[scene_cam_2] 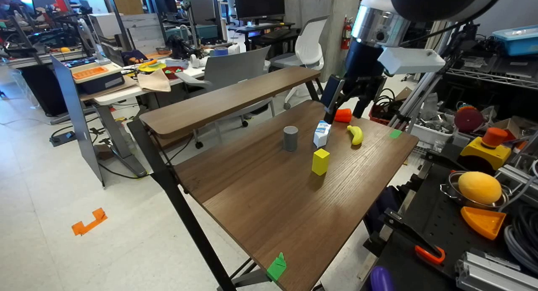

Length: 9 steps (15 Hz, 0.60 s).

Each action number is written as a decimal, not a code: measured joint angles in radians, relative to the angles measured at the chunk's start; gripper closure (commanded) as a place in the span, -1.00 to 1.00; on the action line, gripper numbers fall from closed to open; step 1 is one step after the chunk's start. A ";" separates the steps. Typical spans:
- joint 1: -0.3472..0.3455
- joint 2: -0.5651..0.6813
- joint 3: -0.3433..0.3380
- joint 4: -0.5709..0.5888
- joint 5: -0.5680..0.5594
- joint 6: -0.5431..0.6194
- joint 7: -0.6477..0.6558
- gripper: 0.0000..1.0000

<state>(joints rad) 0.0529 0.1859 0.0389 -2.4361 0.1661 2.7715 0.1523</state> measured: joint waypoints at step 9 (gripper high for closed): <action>0.002 0.171 0.038 0.162 0.000 -0.026 -0.019 -1.00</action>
<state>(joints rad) 0.0552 0.3570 0.0766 -2.2744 0.1663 2.7455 0.1334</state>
